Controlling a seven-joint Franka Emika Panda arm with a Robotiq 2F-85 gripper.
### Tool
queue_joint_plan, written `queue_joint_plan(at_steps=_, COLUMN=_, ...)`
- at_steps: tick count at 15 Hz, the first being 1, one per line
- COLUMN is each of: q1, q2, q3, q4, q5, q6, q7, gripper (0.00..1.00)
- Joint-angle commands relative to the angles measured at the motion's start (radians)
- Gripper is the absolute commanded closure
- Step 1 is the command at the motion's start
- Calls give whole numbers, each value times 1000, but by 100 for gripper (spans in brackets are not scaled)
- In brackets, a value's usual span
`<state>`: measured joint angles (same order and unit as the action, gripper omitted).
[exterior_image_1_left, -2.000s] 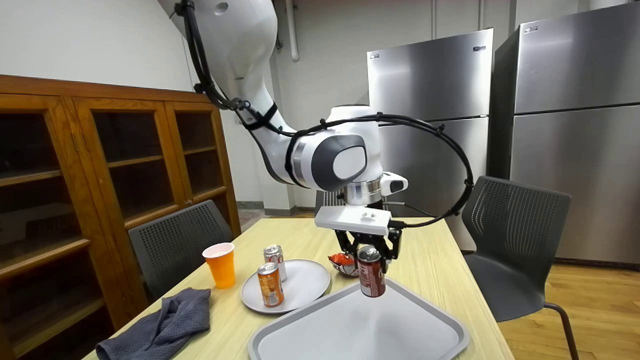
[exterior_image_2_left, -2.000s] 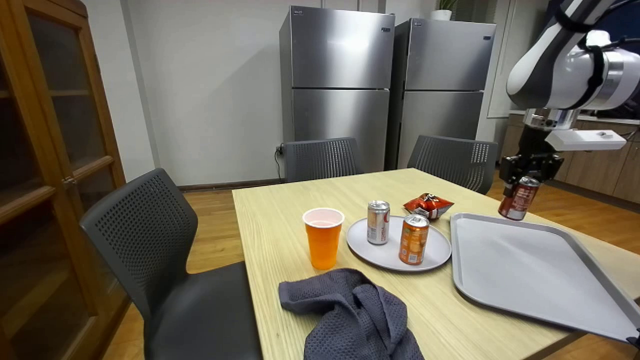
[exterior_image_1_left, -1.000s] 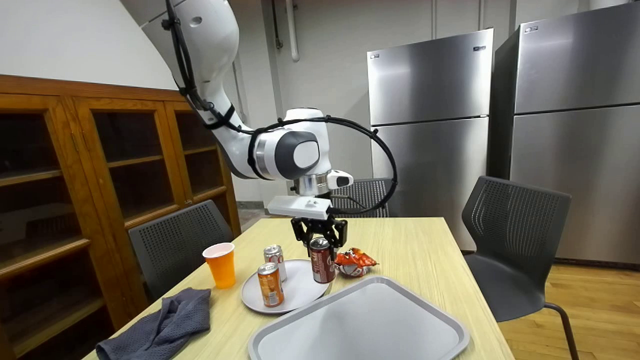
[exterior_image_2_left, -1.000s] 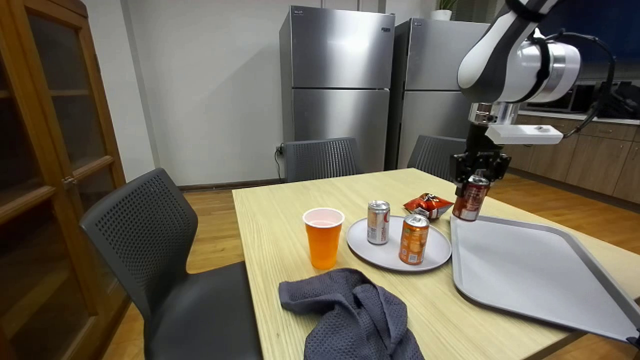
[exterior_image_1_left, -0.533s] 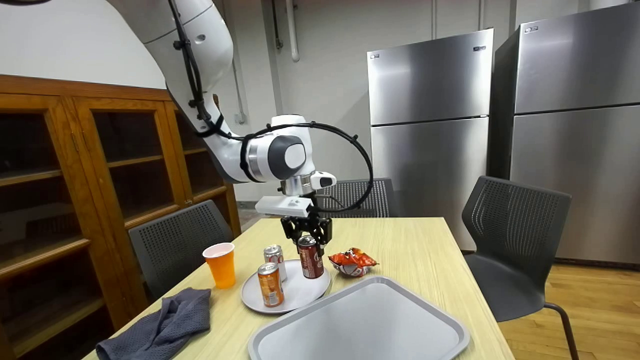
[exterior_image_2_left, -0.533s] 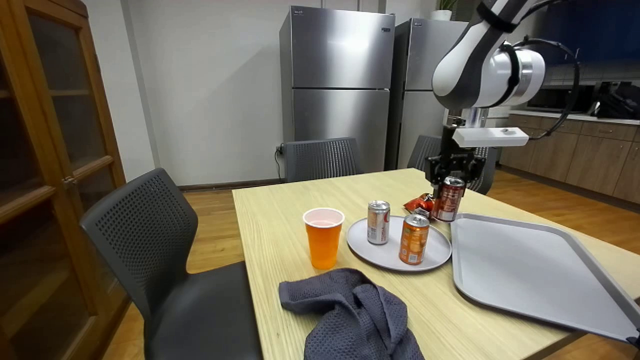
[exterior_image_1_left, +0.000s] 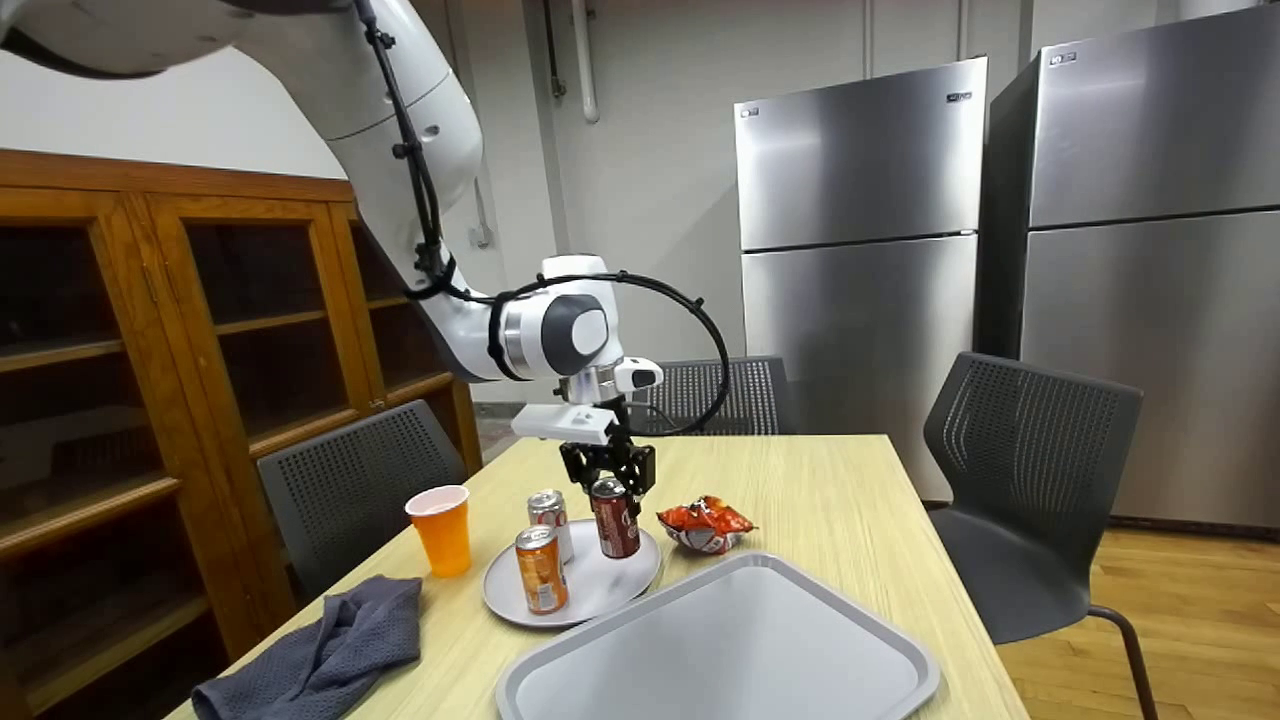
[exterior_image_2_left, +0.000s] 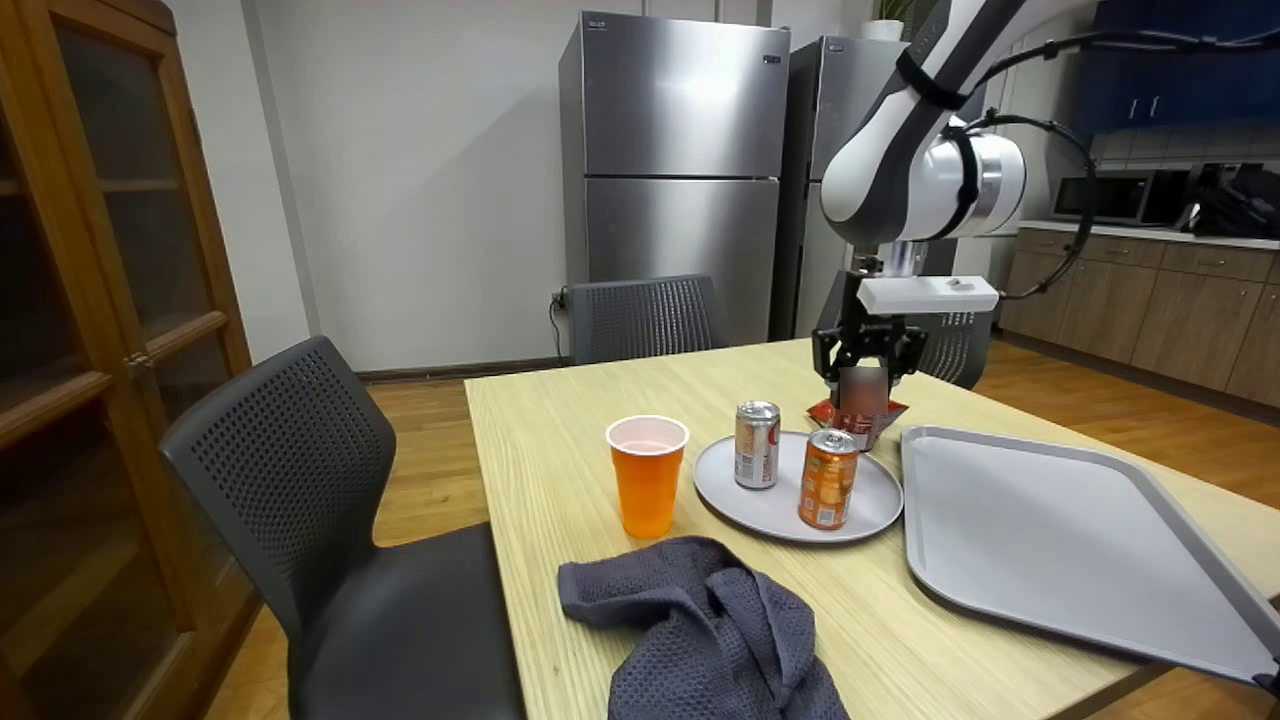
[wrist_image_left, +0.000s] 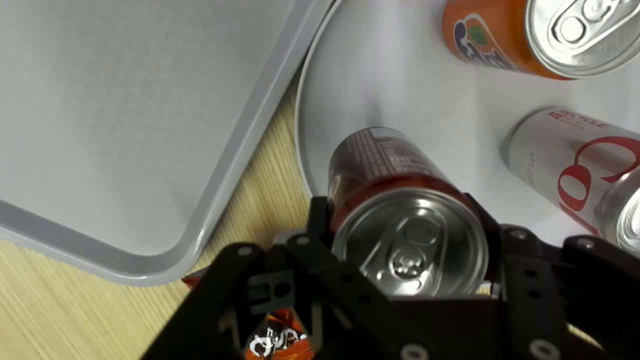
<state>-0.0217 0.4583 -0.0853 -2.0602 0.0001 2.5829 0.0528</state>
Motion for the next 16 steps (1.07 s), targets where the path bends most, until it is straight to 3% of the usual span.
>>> queue_joint_plan(at_steps=1, q1=4, q2=52, q3=13, q4=79, q5=8, q6=-32, q7=38, gripper=62)
queue_joint_plan(at_steps=14, q1=14, q2=132, q3=8, q4=139, q5=2, q6=-26, q7=70, gripper=62)
queue_joint_plan(at_steps=15, q1=14, q2=131, q3=8, q4=139, q5=3, q6=-31, q7=70, gripper=12)
queue_joint_plan(at_steps=16, q1=11, q2=128, q3=11, q4=136, q5=6, q6=-32, q7=66, gripper=10)
